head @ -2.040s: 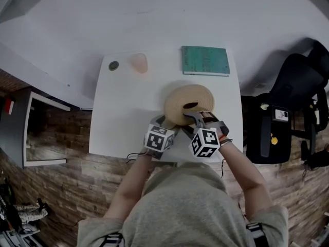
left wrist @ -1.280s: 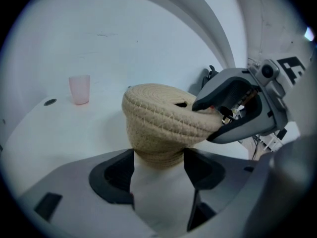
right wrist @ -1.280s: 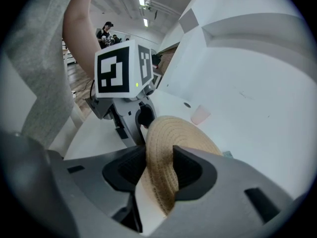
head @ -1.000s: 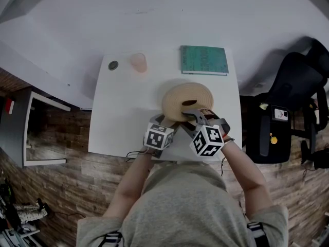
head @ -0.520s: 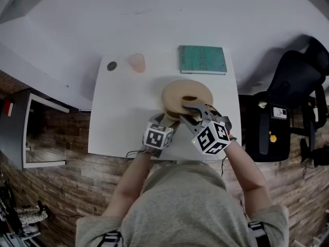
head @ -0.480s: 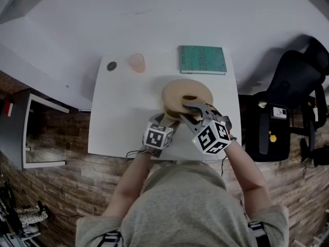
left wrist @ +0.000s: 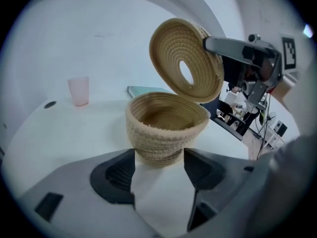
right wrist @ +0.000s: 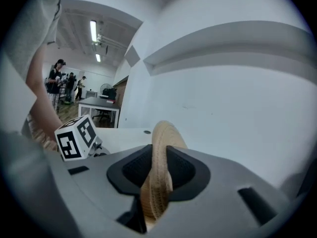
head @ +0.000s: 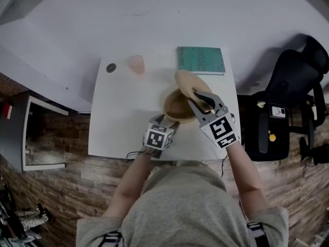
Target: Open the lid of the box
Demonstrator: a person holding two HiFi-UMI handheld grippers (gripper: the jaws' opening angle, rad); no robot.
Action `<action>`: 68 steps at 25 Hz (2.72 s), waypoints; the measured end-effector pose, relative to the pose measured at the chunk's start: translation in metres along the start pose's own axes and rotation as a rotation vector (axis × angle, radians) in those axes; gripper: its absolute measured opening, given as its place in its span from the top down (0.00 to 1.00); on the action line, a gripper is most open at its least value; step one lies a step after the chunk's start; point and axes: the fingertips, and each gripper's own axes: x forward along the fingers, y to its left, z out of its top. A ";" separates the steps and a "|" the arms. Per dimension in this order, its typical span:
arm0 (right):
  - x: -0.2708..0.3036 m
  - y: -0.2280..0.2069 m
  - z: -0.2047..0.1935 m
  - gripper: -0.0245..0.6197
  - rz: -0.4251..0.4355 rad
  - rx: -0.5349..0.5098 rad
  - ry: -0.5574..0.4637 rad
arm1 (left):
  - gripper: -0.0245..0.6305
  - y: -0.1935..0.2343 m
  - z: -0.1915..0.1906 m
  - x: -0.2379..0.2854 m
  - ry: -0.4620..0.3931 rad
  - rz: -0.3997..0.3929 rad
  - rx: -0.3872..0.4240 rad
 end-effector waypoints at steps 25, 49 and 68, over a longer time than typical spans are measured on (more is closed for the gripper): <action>-0.088 -0.046 -0.001 0.82 -0.262 0.457 -0.179 | 0.83 -0.011 0.007 -0.043 -0.086 0.075 -0.022; -0.194 0.113 0.018 0.82 -0.291 0.540 -0.248 | 0.94 -0.073 -0.058 -0.191 -0.268 0.074 -0.044; -0.251 0.242 0.026 0.82 -0.222 0.548 -0.253 | 0.94 -0.112 -0.133 -0.304 -0.350 0.089 -0.114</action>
